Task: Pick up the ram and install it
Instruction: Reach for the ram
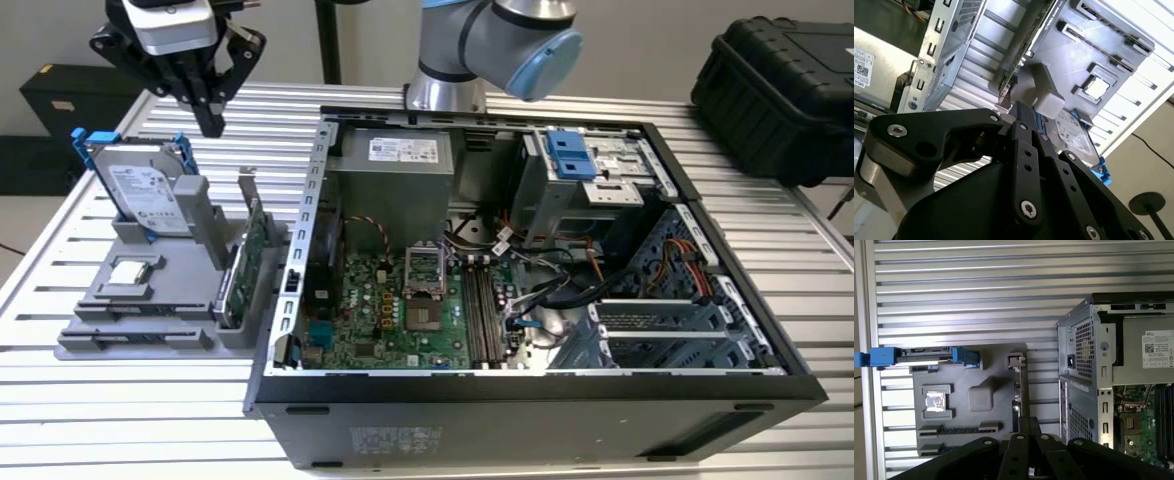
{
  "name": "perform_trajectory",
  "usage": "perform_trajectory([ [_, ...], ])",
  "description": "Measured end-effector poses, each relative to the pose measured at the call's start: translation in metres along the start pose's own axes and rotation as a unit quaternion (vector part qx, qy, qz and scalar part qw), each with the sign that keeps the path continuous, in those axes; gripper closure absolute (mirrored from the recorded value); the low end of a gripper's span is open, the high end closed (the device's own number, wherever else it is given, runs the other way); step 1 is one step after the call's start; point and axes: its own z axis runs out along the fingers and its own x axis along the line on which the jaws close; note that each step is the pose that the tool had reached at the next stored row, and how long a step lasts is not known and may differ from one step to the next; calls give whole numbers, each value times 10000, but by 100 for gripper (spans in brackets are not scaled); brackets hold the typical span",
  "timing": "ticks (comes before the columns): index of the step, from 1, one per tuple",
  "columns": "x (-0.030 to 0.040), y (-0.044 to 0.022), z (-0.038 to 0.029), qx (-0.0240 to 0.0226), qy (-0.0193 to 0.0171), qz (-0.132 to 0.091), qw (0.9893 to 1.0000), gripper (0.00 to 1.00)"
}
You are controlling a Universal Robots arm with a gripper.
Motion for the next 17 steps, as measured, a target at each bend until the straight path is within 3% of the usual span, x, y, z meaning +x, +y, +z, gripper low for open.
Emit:
perform_trajectory([
  [17, 125, -7, -1, 0, 0, 0, 10000, 100],
])
